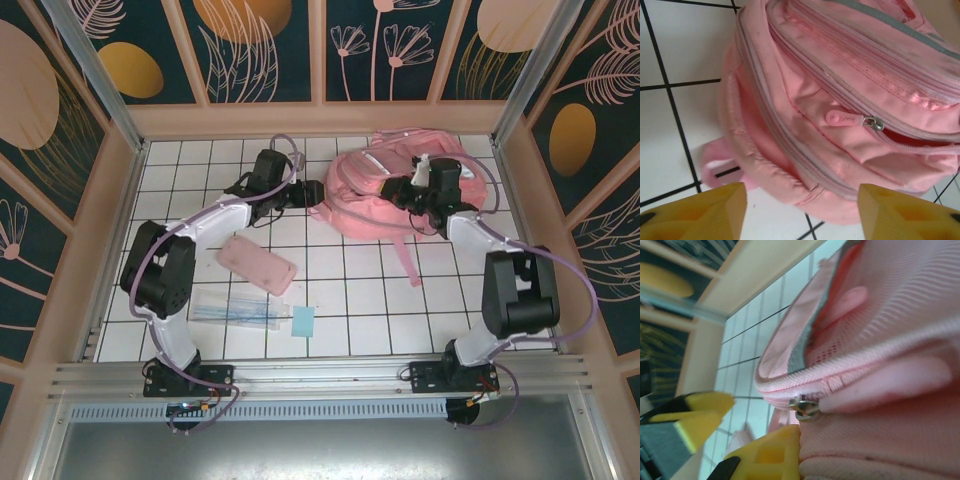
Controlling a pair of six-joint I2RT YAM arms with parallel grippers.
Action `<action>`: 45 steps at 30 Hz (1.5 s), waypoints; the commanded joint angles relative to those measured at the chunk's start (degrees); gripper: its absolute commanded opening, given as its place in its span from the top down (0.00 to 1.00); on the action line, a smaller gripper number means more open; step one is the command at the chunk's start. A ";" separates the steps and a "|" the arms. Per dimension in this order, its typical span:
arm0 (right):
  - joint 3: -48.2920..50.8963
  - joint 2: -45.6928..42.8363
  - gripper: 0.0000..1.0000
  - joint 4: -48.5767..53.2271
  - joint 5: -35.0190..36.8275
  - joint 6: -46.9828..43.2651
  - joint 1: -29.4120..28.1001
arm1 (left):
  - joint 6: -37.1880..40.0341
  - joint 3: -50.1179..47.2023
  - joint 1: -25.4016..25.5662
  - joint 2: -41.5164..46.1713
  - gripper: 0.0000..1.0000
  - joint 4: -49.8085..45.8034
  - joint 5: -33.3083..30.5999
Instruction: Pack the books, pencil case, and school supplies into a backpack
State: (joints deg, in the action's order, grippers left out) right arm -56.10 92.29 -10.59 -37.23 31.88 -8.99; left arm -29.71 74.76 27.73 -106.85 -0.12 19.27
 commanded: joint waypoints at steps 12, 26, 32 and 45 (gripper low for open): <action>-7.06 2.13 1.00 15.01 -25.33 -22.89 -2.72 | -14.08 -2.59 0.13 -6.43 0.01 16.12 -3.01; 2.94 3.08 0.44 -2.67 5.62 3.83 -7.93 | -23.97 -9.03 7.10 -11.24 0.14 30.36 0.28; 5.17 2.75 0.40 -12.85 13.22 14.86 -12.60 | -27.45 -12.02 9.07 -9.34 0.15 36.00 -0.57; 3.50 -0.89 1.00 -11.86 9.13 14.32 -9.05 | -6.36 -10.54 9.45 3.99 0.11 14.49 -4.65</action>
State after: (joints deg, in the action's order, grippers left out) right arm -50.43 94.89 -22.87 -26.13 49.74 -19.75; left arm -49.30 60.18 35.79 -108.27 26.96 13.15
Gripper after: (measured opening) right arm 0.088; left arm 0.887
